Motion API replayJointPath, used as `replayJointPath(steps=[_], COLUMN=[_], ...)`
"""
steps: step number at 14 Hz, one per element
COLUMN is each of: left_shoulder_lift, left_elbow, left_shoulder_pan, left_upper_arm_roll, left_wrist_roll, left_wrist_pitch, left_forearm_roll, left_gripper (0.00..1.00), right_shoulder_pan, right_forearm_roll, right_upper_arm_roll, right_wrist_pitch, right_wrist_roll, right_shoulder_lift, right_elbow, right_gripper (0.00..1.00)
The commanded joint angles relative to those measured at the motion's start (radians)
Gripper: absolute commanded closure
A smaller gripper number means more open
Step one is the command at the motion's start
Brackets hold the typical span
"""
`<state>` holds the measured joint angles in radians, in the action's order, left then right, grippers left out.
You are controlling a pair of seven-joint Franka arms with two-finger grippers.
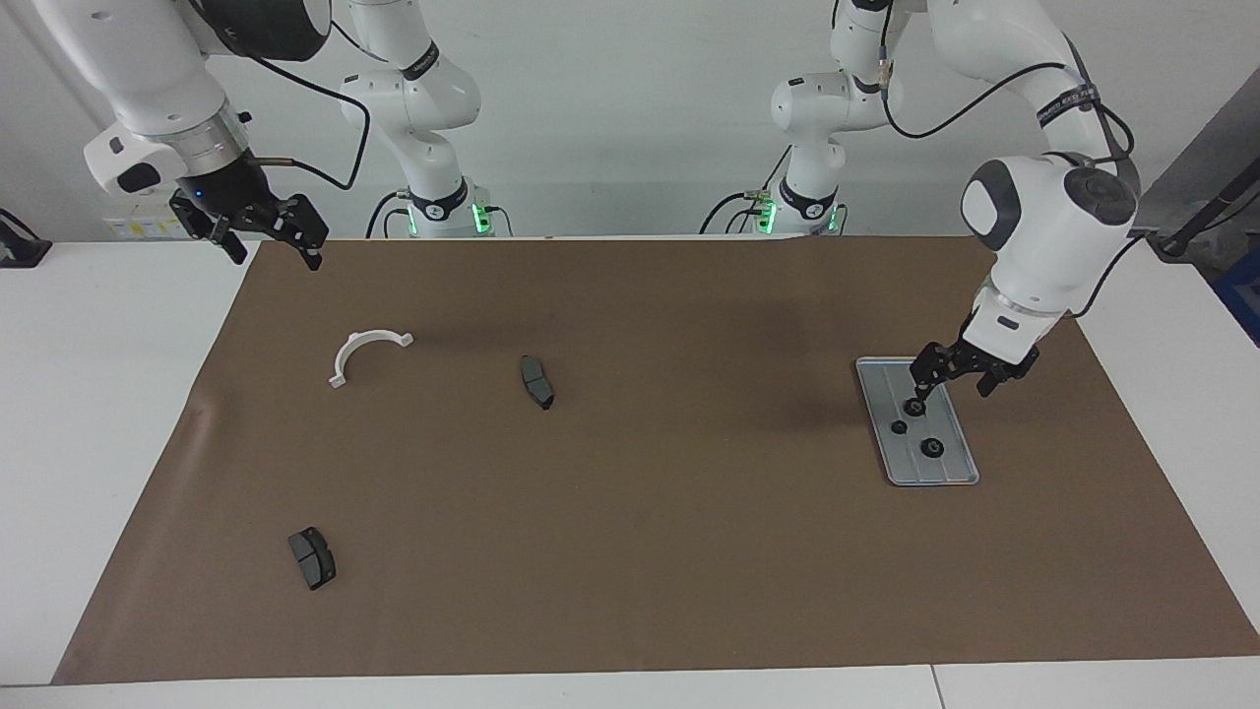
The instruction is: Place bearing gear from tray to pile
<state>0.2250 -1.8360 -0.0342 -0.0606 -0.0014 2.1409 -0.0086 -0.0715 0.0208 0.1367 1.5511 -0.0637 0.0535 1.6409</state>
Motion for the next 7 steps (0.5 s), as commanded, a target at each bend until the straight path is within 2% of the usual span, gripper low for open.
replayJointPath(steps=[1,5,7], left_shoulder_lift=[0.043,0.076,0.076], left_elbow=[-0.022,-0.075,-0.120], left_shoulder_pan=[-0.003,-0.021,-0.038], left_upper_arm_roll=[0.001,0.002,0.002], left_wrist_roll=[0.000,0.058,0.087], left_wrist_pitch=[0.074,0.161,0.212], left_forearm_roll=[0.007,0.007,0.007], left_gripper=[0.00,0.00,0.04], right_shoulder_pan=[0.015,0.015,0.015], right_forearm_roll=[-0.024,-0.024,-0.024], right_upper_arm_roll=[-0.011,-0.009,-0.011], right_wrist_pitch=[-0.009,-0.009,-0.009], right_wrist_roll=[-0.002,-0.002,-0.002], right_shoulder_lift=[0.002,0.002,0.002], right_elbow=[-0.003,-0.003,-0.003], right_gripper=[0.00,0.00,0.00])
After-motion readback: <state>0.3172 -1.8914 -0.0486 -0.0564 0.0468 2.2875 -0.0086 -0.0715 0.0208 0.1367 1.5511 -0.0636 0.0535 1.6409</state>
